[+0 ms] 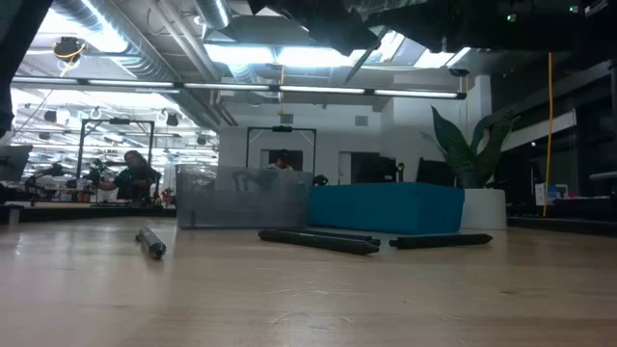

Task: Sort pens & pencils
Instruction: Put the light blue pencil into the blue bin

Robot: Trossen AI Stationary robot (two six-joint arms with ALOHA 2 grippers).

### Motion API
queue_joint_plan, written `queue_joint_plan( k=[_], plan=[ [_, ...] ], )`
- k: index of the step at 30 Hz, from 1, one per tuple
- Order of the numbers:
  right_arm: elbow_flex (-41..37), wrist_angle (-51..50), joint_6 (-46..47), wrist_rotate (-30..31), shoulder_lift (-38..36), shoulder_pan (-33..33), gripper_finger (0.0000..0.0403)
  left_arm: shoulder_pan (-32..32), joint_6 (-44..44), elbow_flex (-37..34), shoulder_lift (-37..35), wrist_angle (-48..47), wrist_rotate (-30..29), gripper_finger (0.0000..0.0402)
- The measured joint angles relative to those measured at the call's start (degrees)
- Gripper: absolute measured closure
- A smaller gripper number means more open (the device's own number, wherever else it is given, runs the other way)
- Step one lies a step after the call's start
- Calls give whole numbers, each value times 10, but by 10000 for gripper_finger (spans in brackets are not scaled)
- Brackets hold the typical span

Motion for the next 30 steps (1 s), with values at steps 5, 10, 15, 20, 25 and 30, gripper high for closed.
queue_joint_plan(
  k=[5, 10, 15, 20, 25, 30],
  plan=[
    [0, -21, 0, 19, 0, 0, 379, 2, -5, 0, 0, -28, -68, 310],
    [0, -36, 0, 22, 0, 0, 379, 13, -5, 0, -4, -108, -136, 308],
    [0, -43, 0, 25, -1, -6, 379, 33, -28, 0, -9, -178, -140, 308],
    [0, -48, 13, 27, -2, -27, 379, 51, -37, 0, -18, -181, -81, 308],
    [0, -50, 21, 27, -5, -53, 379, 47, -4, -2, -31, -168, -5, 308],
    [0, -105, 56, -8, -29, -94, 379, 41, 12, -44, -53, -125, 2, 307]
  ],
)
